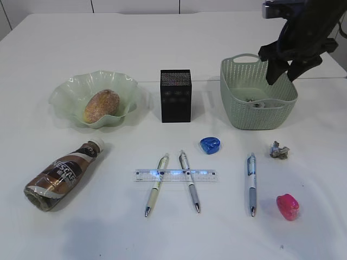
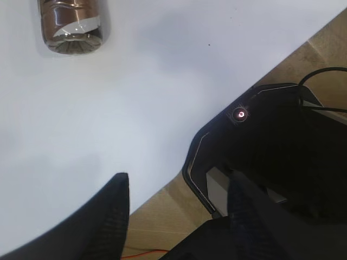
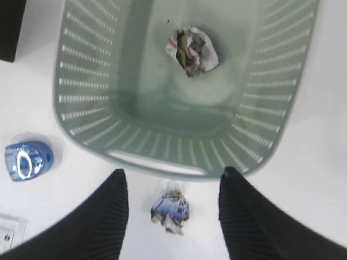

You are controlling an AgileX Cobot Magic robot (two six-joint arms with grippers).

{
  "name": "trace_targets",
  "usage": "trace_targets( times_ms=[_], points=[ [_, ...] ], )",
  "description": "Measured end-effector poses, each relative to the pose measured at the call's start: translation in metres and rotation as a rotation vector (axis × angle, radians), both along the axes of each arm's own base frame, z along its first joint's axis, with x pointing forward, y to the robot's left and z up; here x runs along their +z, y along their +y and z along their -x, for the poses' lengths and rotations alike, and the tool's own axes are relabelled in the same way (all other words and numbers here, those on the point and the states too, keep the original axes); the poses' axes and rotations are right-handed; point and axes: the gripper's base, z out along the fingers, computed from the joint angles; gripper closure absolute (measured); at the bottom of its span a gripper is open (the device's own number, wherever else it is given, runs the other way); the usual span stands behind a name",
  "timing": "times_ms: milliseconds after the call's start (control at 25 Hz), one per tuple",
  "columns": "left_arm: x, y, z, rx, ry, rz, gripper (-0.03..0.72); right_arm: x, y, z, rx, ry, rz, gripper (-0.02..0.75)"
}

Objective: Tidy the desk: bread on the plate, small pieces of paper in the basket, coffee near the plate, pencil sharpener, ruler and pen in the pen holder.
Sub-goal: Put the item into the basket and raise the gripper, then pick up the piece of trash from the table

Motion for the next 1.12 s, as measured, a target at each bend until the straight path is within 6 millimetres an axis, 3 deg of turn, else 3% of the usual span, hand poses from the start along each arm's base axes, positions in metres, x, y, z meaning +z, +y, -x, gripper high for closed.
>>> trace_targets(
  times_ms=[360, 560, 800, 1120],
  points=[
    [0.0, 0.0, 0.0, 0.0, 0.0, 0.001, 0.287, 0.004, 0.005, 0.007, 0.0, 0.05, -0.058, 0.311],
    [0.0, -0.001, 0.001, -0.001, 0.009, 0.015, 0.287, 0.024, 0.005, 0.015, 0.001, 0.01, -0.065, 0.312],
    [0.0, -0.002, 0.001, -0.001, 0.015, 0.024, 0.287, 0.038, 0.004, 0.046, -0.001, 0.021, -0.065, 0.311],
    [0.0, -0.002, 0.001, -0.001, 0.015, 0.024, 0.287, 0.016, 0.0, 0.089, -0.003, 0.149, -0.035, 0.312]
  ],
)
